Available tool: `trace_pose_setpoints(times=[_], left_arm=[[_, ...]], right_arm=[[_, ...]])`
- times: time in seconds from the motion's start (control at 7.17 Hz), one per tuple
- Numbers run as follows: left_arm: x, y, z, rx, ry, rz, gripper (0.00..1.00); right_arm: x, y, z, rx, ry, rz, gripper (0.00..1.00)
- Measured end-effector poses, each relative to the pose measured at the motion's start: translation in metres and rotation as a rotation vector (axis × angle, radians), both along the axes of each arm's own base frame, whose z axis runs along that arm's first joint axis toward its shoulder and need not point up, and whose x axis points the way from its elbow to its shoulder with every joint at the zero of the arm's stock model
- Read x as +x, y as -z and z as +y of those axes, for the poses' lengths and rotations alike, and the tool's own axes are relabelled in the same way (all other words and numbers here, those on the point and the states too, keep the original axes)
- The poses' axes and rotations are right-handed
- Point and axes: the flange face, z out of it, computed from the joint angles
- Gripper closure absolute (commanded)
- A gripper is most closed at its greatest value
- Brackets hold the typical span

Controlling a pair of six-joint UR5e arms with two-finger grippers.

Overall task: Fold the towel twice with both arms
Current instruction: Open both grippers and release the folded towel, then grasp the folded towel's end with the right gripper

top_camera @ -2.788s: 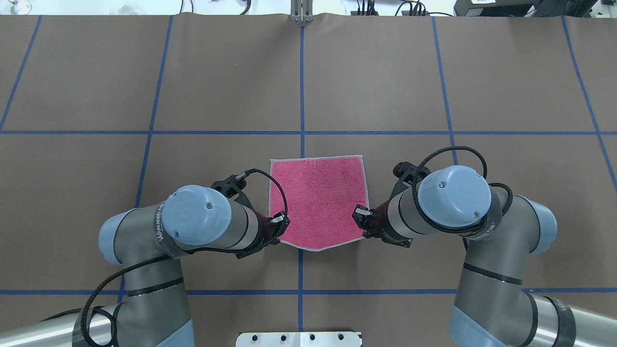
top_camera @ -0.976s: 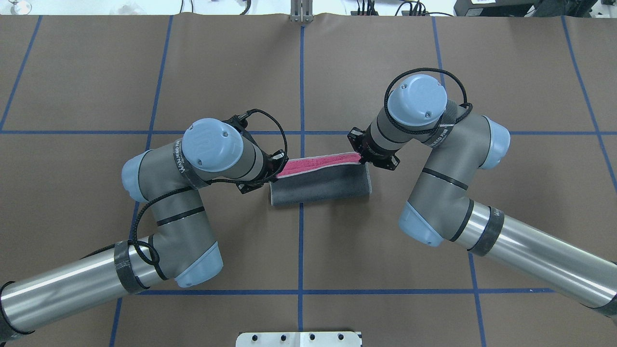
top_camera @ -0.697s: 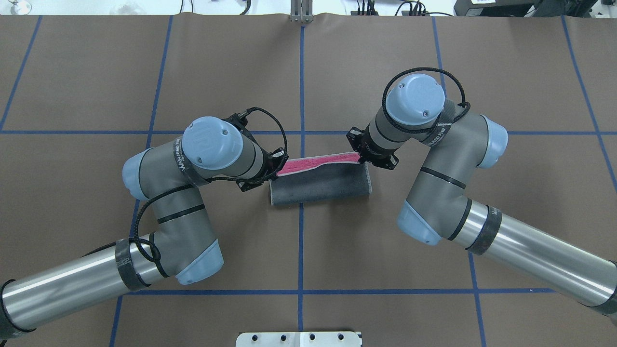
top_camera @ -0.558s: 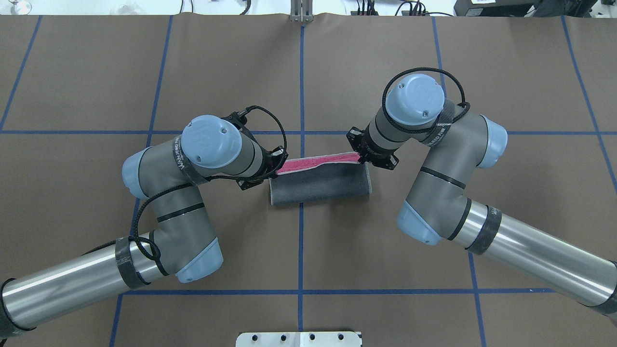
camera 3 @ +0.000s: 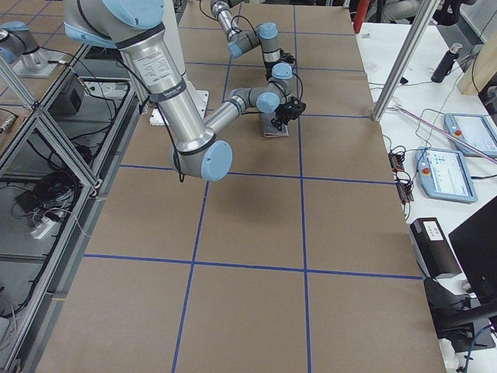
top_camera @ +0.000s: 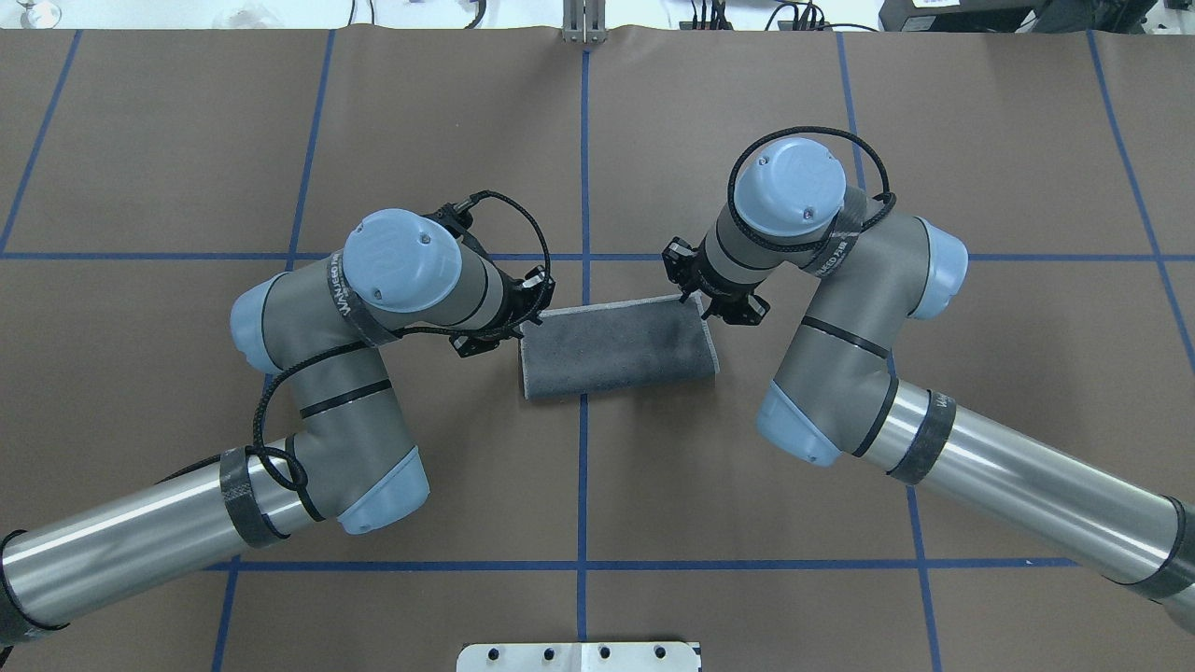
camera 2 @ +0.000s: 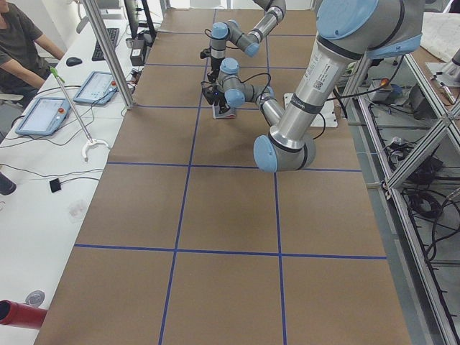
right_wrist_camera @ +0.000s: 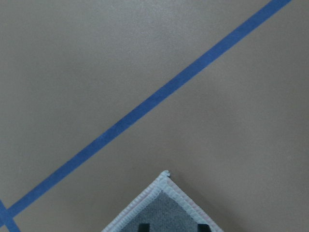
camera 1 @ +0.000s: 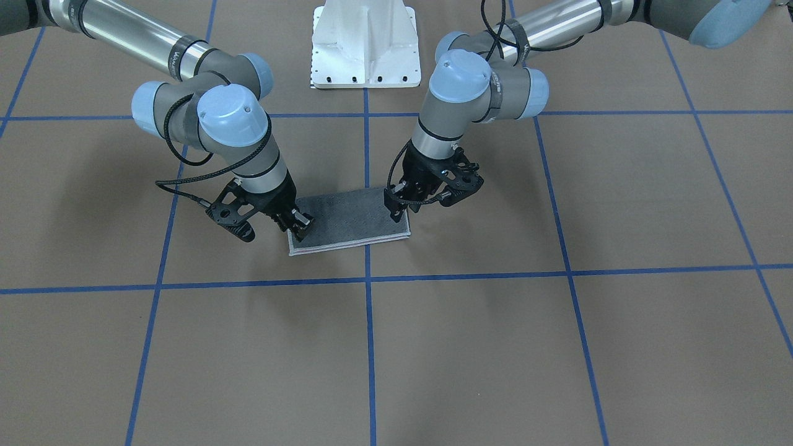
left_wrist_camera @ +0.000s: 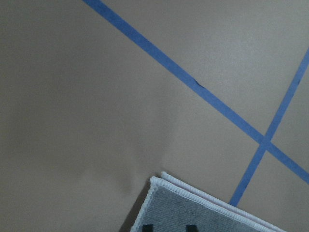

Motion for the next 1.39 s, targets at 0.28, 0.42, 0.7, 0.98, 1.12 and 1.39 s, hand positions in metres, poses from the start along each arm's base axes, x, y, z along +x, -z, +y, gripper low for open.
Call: trace_pose_setpoints(times=[0.28,0.42,0.7,0.98,1.12,1.39], left_arm=[[-0.010,0.006,-0.009,0.011,0.014,0.019,0.00],[-0.013,0.010,-0.010,0.014,0.017,0.025,0.00],[-0.017,0.013,-0.013,0.016,0.022,0.029,0.00],[-0.021,0.013,-0.016,0.014,0.028,0.026,0.00],[-0.021,0.013,-0.017,0.013,0.029,0.024,0.00],[-0.022,0.013,-0.018,0.010,0.027,0.025,0.00]], right_arm=[[0.014,0.002,0.006,-0.014,0.009,-0.028,0.38],[0.026,-0.004,0.018,-0.043,-0.007,-0.042,0.38],[0.025,-0.006,0.048,-0.167,-0.131,-0.061,0.37],[-0.004,-0.007,0.079,-0.210,-0.247,-0.050,0.21],[-0.012,-0.008,0.087,-0.224,-0.290,-0.047,0.23],[-0.025,-0.011,0.097,-0.246,-0.363,-0.038,0.27]])
